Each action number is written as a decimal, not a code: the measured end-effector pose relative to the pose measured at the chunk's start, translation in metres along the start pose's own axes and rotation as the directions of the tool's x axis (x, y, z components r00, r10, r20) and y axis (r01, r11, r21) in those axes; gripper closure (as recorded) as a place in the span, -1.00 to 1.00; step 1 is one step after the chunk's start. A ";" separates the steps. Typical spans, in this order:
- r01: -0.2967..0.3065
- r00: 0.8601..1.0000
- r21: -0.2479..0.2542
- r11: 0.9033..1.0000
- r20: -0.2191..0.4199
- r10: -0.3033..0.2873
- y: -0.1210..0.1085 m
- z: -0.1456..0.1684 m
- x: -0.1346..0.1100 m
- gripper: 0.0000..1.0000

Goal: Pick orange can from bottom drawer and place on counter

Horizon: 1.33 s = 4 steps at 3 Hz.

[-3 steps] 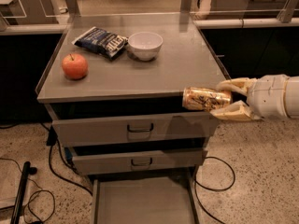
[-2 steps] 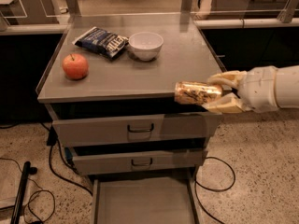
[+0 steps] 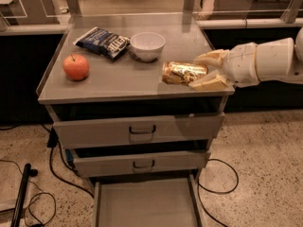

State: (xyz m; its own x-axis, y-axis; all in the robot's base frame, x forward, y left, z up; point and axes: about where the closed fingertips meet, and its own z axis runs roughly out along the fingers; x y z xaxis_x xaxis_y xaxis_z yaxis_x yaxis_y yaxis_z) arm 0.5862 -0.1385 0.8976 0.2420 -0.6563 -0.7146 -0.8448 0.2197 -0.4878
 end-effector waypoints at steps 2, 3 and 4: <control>-0.122 0.990 0.060 0.991 -0.064 0.126 -0.035 0.029 0.006 1.00; -0.158 0.982 0.095 0.983 -0.090 0.166 -0.048 0.042 0.009 1.00; -0.182 0.974 0.119 0.976 -0.114 0.196 -0.058 0.053 0.014 1.00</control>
Offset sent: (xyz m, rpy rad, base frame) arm 0.0742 0.0068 -0.0081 0.0159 0.1070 -0.2616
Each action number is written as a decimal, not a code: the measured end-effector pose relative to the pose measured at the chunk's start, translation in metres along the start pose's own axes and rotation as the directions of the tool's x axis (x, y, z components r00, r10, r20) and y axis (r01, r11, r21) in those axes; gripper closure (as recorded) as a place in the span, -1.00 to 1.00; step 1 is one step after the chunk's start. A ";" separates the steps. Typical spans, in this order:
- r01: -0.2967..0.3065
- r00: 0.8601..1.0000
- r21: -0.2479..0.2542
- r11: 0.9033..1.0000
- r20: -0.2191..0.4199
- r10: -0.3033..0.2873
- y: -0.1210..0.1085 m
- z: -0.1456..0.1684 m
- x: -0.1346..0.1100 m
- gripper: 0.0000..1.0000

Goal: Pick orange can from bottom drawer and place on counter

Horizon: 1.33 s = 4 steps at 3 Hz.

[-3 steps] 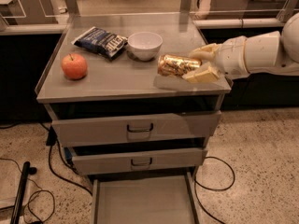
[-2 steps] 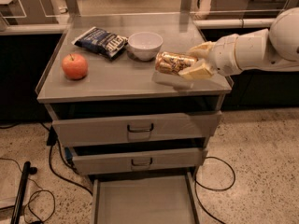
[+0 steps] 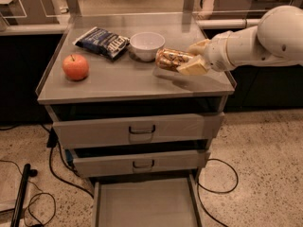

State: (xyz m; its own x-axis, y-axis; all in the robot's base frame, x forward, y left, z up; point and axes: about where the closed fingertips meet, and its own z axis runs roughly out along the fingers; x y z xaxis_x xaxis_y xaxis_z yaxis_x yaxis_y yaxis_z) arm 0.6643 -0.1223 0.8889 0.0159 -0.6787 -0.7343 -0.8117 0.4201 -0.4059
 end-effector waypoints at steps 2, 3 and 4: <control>-0.020 0.997 0.019 1.000 -0.074 0.021 -0.008 0.030 0.036 1.00; -0.020 0.997 0.019 1.000 -0.077 0.022 -0.008 0.031 0.038 0.74; -0.020 0.997 0.019 1.000 -0.077 0.022 -0.008 0.032 0.038 0.10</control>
Offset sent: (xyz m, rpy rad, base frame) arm 0.0342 -0.0186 -0.0589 -0.0685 0.0436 -0.0762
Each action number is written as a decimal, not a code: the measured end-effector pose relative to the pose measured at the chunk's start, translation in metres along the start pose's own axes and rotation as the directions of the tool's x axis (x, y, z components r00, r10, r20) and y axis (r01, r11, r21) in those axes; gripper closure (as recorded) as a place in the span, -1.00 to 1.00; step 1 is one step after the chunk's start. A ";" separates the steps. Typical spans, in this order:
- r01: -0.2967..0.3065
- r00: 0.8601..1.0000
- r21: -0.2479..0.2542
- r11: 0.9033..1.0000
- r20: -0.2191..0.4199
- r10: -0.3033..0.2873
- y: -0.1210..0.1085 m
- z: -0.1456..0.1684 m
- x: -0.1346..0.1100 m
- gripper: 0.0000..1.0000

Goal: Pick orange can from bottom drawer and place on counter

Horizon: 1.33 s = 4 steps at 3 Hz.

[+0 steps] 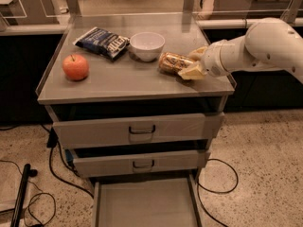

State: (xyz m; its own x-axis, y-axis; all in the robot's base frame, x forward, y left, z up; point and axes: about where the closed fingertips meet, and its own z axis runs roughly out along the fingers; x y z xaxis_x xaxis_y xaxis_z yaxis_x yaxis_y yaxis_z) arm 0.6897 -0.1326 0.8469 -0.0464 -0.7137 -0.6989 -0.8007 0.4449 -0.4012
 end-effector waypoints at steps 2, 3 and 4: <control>0.000 1.000 0.000 1.000 0.000 0.000 0.000 0.000 0.000 -0.82; 0.000 1.000 0.000 1.000 0.000 0.000 0.000 0.000 0.000 -1.00; 0.000 1.000 0.000 1.000 0.000 0.000 0.000 0.000 0.000 -1.00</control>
Offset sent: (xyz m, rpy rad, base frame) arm 0.0000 0.0000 0.0000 0.0000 0.0000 0.0000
